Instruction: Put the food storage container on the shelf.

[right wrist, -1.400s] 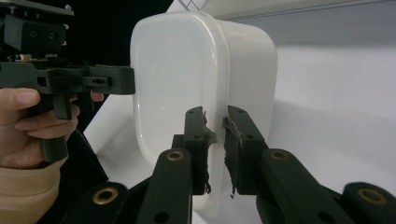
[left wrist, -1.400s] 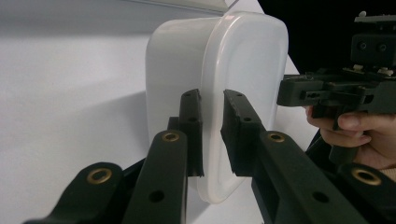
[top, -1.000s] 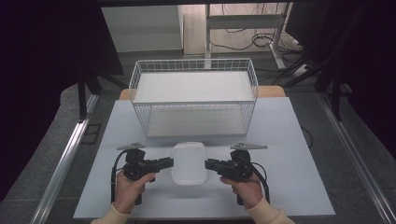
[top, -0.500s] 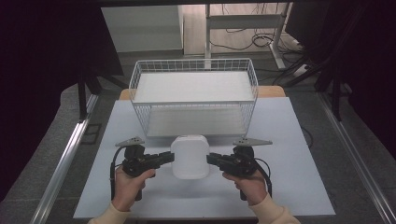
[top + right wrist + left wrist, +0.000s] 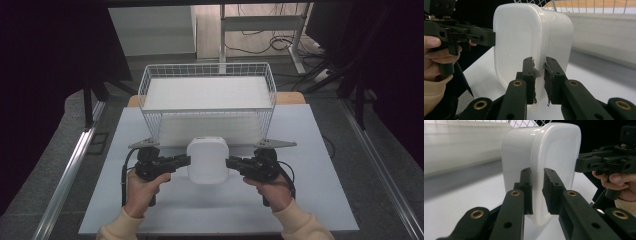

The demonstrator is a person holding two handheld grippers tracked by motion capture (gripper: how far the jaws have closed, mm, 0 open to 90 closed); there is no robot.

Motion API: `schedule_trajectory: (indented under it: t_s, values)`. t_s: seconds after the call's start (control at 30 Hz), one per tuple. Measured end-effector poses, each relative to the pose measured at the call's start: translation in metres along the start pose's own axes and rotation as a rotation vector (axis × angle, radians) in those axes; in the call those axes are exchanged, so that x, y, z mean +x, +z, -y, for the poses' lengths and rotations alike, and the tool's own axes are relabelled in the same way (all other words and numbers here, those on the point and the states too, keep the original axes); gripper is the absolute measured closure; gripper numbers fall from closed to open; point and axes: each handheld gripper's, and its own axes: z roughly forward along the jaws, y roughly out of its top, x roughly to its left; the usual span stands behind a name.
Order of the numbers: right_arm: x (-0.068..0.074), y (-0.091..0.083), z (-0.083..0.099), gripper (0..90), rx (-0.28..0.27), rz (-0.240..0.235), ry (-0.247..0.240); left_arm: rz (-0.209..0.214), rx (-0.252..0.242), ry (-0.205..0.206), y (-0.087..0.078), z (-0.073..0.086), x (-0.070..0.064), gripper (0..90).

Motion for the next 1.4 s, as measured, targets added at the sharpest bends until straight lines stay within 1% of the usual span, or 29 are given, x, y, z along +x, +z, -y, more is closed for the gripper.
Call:
schedule_trajectory:
  t_s: [0.03, 0.07, 0.33, 0.5, 0.7, 0.83, 0.93, 0.97, 1.0, 1.03, 1.07, 1.13, 1.4]
  values:
    - [-0.001, -0.002, -0.004, 78.8, -0.003, 0.002, -0.006, 0.003, -0.001, -0.002, 0.001, -0.002, 0.000, 78.8]
    - [-0.001, -0.002, -0.004, 78.8, -0.003, 0.002, -0.006, 0.004, -0.002, -0.001, 0.001, -0.005, -0.001, 78.8]
    - [-0.004, -0.007, -0.021, 78.9, -0.020, 0.003, -0.017, -0.001, -0.016, 0.021, 0.000, -0.025, -0.005, 78.8]
    - [-0.002, -0.009, -0.037, 78.8, -0.028, 0.006, -0.038, 0.008, -0.026, 0.025, -0.004, -0.039, -0.003, 78.8]
    - [-0.002, -0.009, -0.057, 78.7, -0.025, 0.010, -0.060, -0.006, -0.038, 0.047, -0.008, -0.058, -0.005, 78.8]
    - [-0.002, -0.009, -0.069, 78.7, -0.032, 0.010, -0.074, -0.006, -0.043, 0.052, -0.011, -0.070, -0.004, 78.7]
    - [-0.003, -0.009, -0.078, 78.8, -0.037, 0.003, -0.076, -0.009, -0.050, 0.060, -0.013, -0.079, -0.005, 78.8]
    - [-0.003, -0.010, -0.084, 78.8, -0.038, 0.002, -0.076, -0.011, -0.051, 0.060, -0.013, -0.081, -0.005, 78.8]
    - [-0.003, -0.010, -0.084, 78.8, -0.038, 0.002, -0.076, -0.009, -0.055, 0.059, -0.013, -0.084, -0.005, 78.8]
    - [-0.005, -0.011, -0.089, 78.9, -0.048, -0.001, -0.078, -0.008, -0.058, 0.061, -0.013, -0.086, -0.005, 78.7]
    - [-0.005, -0.011, -0.089, 78.9, -0.048, -0.001, -0.078, -0.008, -0.060, 0.062, -0.013, -0.090, -0.005, 78.7]
    - [-0.006, -0.012, -0.094, 78.8, -0.055, -0.002, -0.086, -0.005, -0.053, 0.063, -0.013, -0.096, -0.004, 78.7]
    - [-0.012, -0.014, -0.115, 78.9, -0.056, -0.005, -0.090, -0.005, -0.059, 0.066, -0.011, -0.117, -0.004, 78.7]
